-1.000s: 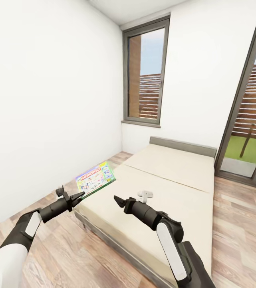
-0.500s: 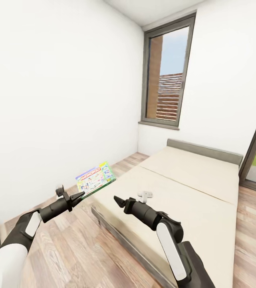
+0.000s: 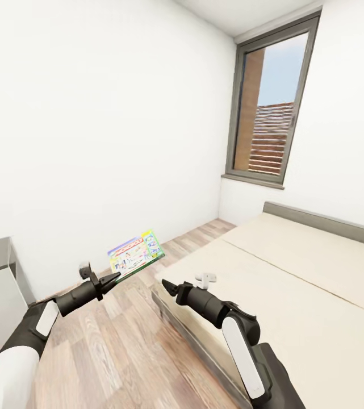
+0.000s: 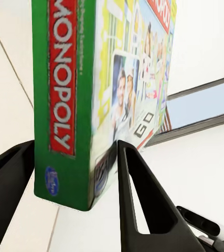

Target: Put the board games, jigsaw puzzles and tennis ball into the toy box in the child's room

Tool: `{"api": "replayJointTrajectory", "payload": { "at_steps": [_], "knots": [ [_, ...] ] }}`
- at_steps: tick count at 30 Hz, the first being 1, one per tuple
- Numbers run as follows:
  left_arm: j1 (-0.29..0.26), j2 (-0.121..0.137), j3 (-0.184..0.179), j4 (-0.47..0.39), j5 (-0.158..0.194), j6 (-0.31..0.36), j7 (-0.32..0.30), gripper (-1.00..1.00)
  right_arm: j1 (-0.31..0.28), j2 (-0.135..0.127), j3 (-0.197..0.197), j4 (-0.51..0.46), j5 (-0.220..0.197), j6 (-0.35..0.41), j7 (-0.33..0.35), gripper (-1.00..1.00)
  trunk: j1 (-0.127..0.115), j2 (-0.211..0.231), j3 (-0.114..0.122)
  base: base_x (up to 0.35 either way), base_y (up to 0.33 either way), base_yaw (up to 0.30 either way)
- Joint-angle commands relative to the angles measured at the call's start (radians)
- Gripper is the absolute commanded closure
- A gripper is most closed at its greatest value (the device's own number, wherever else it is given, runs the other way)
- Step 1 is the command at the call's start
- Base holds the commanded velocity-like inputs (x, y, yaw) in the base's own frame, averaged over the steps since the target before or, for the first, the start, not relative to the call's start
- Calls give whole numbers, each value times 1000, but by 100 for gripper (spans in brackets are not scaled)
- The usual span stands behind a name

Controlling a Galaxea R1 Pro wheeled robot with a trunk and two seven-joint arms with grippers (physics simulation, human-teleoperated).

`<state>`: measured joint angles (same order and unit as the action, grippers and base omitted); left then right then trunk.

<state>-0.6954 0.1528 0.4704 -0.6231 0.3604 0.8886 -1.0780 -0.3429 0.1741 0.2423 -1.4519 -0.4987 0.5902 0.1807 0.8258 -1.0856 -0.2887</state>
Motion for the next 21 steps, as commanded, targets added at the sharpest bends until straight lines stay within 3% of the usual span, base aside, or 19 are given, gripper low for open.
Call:
{"api": "replayJointTrajectory", "payload": {
  "at_steps": [1, 13, 21],
  "knots": [
    [-1, 0, 2, 0, 5, 8, -2, 100, -1, 0, -1, -1, -1, 5, 2, -100, -4, 6, 2, 0, 0, 289],
    [-1, 3, 2, 0, 6, 7, -3, 100, -1, 0, 3, 2, -1, 5, 2, -100, -4, 6, 2, 12, 0, 289],
    [-1, 4, 3, 0, 6, 7, -3, 100, -1, 0, 43, 11, 1, 4, 2, -100, -4, 6, 2, 257, 0, 289]
  ]
}}
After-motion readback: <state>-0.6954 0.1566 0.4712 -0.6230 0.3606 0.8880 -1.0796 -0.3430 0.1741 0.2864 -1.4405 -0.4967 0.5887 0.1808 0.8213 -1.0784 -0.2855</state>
